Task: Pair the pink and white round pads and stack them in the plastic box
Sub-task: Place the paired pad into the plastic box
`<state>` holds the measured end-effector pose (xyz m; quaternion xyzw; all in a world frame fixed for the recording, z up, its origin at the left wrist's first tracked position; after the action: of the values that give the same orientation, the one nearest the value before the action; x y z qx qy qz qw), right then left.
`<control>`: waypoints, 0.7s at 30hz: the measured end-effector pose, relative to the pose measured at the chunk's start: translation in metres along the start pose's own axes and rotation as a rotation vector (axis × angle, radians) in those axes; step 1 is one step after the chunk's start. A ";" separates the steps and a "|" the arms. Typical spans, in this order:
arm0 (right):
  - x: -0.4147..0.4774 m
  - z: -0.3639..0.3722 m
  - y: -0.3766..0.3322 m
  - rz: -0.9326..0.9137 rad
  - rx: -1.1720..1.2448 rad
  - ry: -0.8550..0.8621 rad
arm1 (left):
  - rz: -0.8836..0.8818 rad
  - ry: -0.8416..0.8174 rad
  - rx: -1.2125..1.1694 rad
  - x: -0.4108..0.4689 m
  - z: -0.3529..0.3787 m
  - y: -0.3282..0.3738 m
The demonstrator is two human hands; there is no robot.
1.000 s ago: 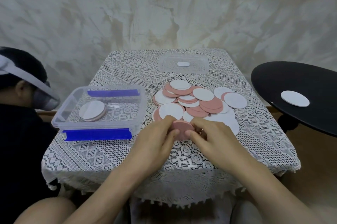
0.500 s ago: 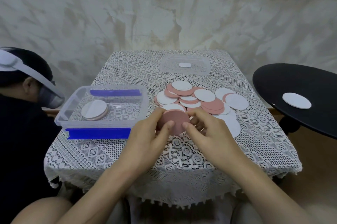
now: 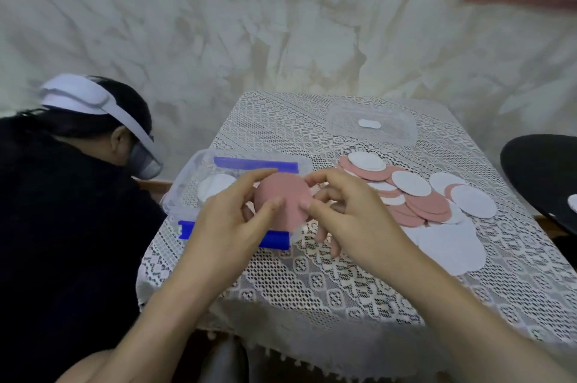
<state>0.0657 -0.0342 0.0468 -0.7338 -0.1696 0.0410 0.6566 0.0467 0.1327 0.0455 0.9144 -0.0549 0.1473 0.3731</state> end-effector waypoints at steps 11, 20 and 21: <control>0.072 0.067 -0.002 0.069 -0.039 -0.080 | -0.156 0.212 0.311 0.015 -0.094 -0.076; 0.121 0.105 0.039 0.157 -0.369 -0.162 | -0.157 0.012 0.375 0.019 -0.082 -0.111; 0.121 0.106 0.041 0.155 -0.438 -0.177 | -0.150 0.005 0.372 0.019 -0.081 -0.111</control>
<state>0.1574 0.1003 0.0122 -0.8630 -0.1746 0.1176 0.4593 0.0692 0.2685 0.0324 0.9687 0.0422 0.1288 0.2080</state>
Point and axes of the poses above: each hand's wrist, its own x-axis towards the middle knuckle, its own z-axis out of the palm, y = z × x, the point moved 10 cm from there along x, towards the middle knuckle, and after that the axes turned 15 degrees about x, right-handed, at the moved point
